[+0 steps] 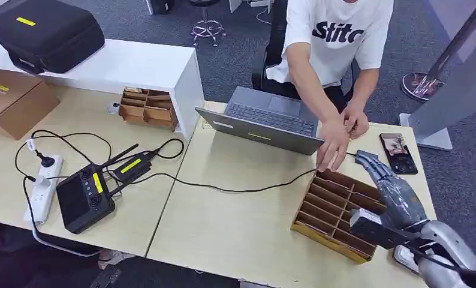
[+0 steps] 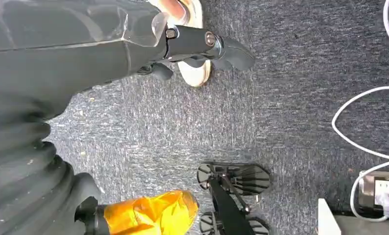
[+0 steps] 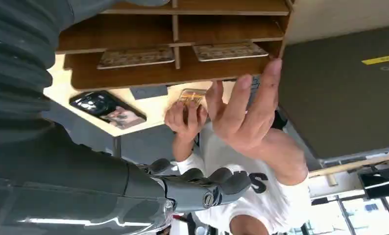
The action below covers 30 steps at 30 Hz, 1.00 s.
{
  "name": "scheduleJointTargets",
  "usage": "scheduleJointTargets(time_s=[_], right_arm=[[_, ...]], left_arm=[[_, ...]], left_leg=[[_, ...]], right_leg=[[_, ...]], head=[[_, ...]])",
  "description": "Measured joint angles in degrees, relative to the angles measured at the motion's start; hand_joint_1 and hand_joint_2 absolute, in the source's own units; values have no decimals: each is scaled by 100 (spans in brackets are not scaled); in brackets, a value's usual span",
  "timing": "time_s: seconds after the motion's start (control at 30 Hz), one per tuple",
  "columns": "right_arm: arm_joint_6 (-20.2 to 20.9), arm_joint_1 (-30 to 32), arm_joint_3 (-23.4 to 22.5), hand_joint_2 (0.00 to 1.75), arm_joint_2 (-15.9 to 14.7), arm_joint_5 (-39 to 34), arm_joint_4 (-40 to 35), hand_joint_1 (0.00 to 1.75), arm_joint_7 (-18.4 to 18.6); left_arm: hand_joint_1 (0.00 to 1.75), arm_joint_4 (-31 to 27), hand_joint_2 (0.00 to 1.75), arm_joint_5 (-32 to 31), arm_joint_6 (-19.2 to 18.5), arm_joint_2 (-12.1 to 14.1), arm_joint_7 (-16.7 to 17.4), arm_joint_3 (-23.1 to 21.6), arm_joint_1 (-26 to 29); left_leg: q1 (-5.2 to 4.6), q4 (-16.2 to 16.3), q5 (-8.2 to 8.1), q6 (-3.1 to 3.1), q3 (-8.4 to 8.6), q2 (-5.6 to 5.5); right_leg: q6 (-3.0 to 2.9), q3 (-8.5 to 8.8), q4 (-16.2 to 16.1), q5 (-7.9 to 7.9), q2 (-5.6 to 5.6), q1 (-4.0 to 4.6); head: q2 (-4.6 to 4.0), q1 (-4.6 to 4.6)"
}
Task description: Pass the card to the sensor for recognition and then transmit it.
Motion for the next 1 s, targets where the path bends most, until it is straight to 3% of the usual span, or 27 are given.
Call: scheduleJointTargets(time_s=[0.57,1.0], right_arm=[[-223,-192,243,175,232,-4,674,0,68],[-468,-190,-30,175,221,-136,923,0,112]], left_arm=[[0,0,175,-53,-35,-2,50,0,-56],[0,0,175,-57,-50,2,33,0,-37]], left_leg=[[0,0,0,0,0,0],[-1,0,0,0,0,0]], right_leg=[[0,0,0,0,0,0],[0,-1,0,0,0,-1]], head=[[0,0],[0,0]])
